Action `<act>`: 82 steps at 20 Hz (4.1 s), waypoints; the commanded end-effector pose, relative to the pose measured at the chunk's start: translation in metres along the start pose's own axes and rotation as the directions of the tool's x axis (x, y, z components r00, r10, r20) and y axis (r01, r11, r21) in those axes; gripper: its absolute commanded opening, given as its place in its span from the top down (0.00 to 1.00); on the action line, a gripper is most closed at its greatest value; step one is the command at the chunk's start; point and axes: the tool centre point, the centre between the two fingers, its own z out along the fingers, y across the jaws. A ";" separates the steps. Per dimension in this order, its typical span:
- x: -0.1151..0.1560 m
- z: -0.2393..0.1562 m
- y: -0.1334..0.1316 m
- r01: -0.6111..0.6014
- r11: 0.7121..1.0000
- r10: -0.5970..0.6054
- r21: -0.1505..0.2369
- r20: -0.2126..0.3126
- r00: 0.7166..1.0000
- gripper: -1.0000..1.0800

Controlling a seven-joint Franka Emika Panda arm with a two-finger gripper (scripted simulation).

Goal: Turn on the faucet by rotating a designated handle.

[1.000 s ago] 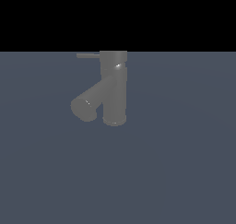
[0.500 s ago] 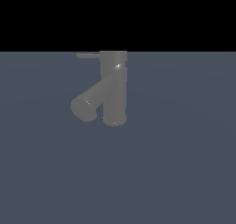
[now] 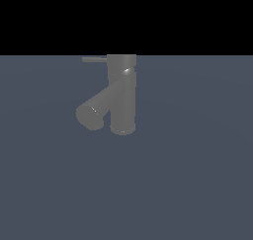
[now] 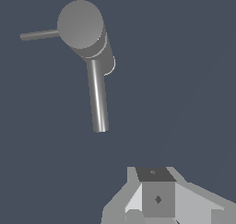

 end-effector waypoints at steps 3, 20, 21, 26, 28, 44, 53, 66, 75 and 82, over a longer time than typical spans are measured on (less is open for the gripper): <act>0.023 0.005 -0.014 -0.109 0.994 0.109 0.020 0.014 0.994 1.00; 0.108 0.041 -0.071 -0.513 0.858 0.511 0.033 0.062 0.858 1.00; 0.113 0.044 -0.074 -0.535 0.844 0.532 0.032 0.063 0.844 1.00; 0.136 0.060 -0.092 -0.638 0.769 0.636 0.022 0.065 0.769 1.00; 0.145 0.067 -0.099 -0.677 0.736 0.675 0.018 0.064 0.735 1.00; 0.207 0.130 -0.160 -0.909 0.417 0.909 0.003 0.014 0.417 1.00; 0.233 0.168 -0.195 -0.974 0.227 0.974 0.025 -0.031 0.226 1.00; 0.248 0.197 -0.222 -0.994 0.093 0.994 0.059 -0.062 0.089 1.00; 0.244 0.199 -0.222 -0.994 0.089 0.994 0.060 -0.063 0.085 1.00; 0.228 0.200 -0.220 -0.994 0.089 0.994 0.060 -0.063 0.085 1.00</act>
